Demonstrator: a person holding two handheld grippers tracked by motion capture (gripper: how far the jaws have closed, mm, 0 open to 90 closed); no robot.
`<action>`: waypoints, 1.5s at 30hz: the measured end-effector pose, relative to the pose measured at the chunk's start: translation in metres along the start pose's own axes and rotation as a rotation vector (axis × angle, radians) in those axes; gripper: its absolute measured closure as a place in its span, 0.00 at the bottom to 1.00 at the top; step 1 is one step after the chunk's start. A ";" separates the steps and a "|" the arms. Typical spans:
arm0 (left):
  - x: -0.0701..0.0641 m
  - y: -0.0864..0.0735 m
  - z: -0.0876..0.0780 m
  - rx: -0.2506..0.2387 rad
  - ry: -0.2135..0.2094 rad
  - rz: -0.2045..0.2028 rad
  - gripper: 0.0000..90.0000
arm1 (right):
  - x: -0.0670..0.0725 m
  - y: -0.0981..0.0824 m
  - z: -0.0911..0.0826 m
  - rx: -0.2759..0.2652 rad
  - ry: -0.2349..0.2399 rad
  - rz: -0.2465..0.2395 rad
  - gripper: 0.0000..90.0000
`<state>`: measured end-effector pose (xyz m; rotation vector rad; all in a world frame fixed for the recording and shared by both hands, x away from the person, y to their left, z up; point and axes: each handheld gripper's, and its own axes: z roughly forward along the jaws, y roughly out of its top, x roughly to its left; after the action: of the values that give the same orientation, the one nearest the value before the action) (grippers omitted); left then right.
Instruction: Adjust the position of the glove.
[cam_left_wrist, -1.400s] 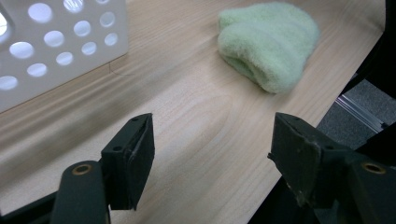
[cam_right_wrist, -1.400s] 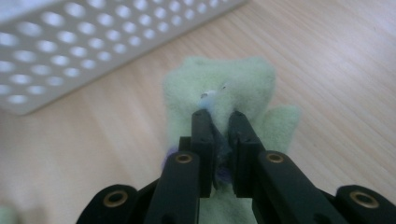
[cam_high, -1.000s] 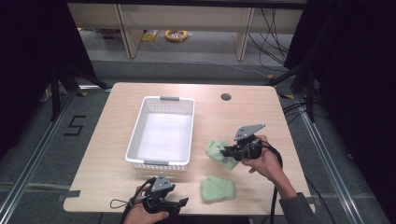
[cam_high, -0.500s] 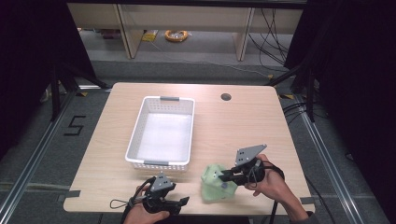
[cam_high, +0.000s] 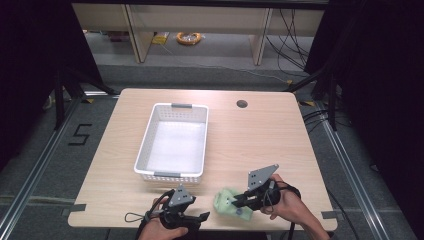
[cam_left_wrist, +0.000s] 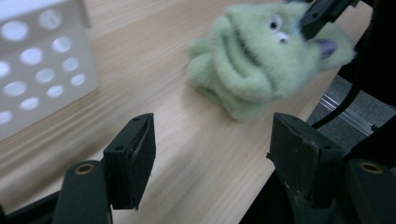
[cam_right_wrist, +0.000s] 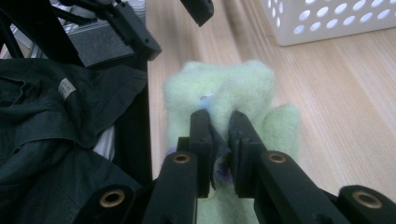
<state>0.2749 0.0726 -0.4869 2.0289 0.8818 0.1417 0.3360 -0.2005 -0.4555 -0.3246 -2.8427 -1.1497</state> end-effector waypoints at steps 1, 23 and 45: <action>0.000 0.001 0.000 0.008 -0.007 0.023 0.35 | -0.001 0.000 0.001 -0.003 0.001 -0.010 0.91; -0.020 0.019 0.027 0.038 -0.054 0.130 0.73 | -0.011 0.006 0.002 0.005 0.015 -0.014 0.91; -0.020 0.015 0.029 0.044 -0.070 0.084 0.67 | -0.019 -0.014 -0.002 -0.021 -0.134 0.185 0.62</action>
<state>0.2803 0.0350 -0.4879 2.1003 0.7625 0.0976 0.3517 -0.2148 -0.4664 -0.6744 -2.8380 -1.1632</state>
